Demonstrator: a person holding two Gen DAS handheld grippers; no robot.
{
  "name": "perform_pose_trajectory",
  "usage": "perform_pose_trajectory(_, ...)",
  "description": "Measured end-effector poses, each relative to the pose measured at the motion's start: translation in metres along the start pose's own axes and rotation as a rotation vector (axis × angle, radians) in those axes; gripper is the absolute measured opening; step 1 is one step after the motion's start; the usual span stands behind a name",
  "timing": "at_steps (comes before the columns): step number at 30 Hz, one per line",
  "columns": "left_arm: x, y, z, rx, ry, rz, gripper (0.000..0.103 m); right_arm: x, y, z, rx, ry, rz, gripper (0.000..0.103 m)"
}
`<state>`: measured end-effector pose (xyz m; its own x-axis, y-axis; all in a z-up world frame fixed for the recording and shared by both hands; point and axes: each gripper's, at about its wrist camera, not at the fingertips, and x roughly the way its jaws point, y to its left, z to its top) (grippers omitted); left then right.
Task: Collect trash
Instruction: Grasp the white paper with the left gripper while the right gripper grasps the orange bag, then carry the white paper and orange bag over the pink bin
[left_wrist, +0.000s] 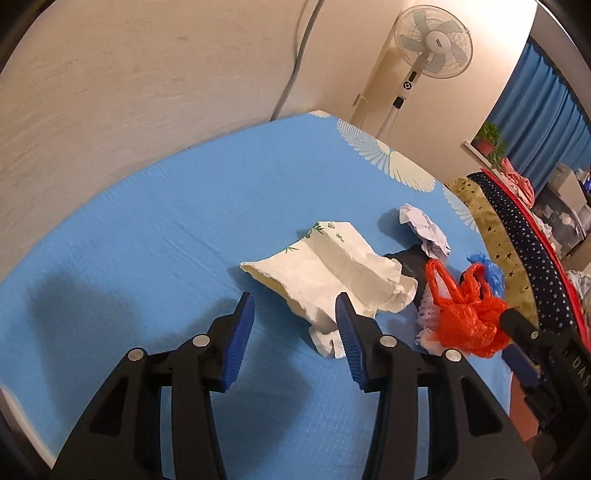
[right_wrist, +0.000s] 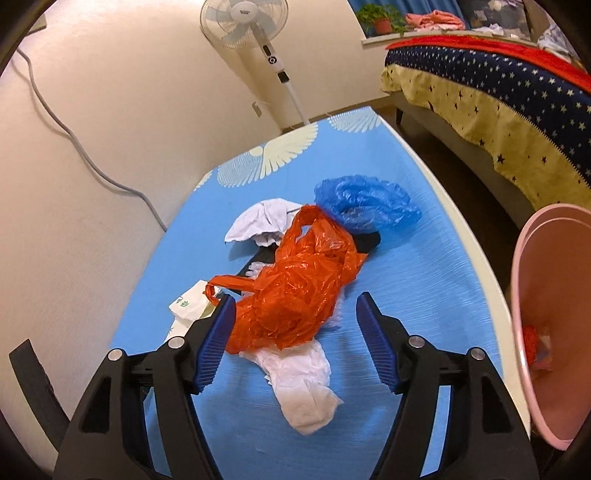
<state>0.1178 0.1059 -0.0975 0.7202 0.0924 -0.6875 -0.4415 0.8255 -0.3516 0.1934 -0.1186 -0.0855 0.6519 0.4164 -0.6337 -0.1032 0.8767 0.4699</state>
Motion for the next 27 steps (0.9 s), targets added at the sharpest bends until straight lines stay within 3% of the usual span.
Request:
perform_pose_trajectory(4, 0.009, 0.004, 0.001, -0.019, 0.028, -0.020, 0.039, 0.004, 0.004, -0.001, -0.022, 0.009, 0.004, 0.043)
perform_pose_trajectory(5, 0.009, 0.004, 0.001, -0.020, 0.032, -0.027, 0.026, 0.004, 0.005, -0.002, -0.030, 0.010, 0.010, 0.038)
perform_pose_trajectory(8, 0.006, 0.003, 0.002, -0.025, 0.026, -0.050, 0.011, 0.001, 0.009, -0.002, -0.061, 0.007, 0.010, 0.030)
perform_pose_trajectory(12, -0.009, -0.008, 0.007, 0.023, -0.024, -0.066, 0.003, -0.016, 0.013, 0.002, -0.088, -0.020, 0.027, 0.026)
perform_pose_trajectory(19, -0.042, -0.024, 0.007, 0.118, -0.085, -0.079, 0.002, -0.055, 0.020, 0.002, -0.141, -0.065, 0.049, 0.025)
perform_pose_trajectory(27, -0.084, -0.045, 0.004, 0.260, -0.165, -0.089, 0.002, -0.105, 0.010, 0.001, -0.205, -0.121, 0.005, 0.025)
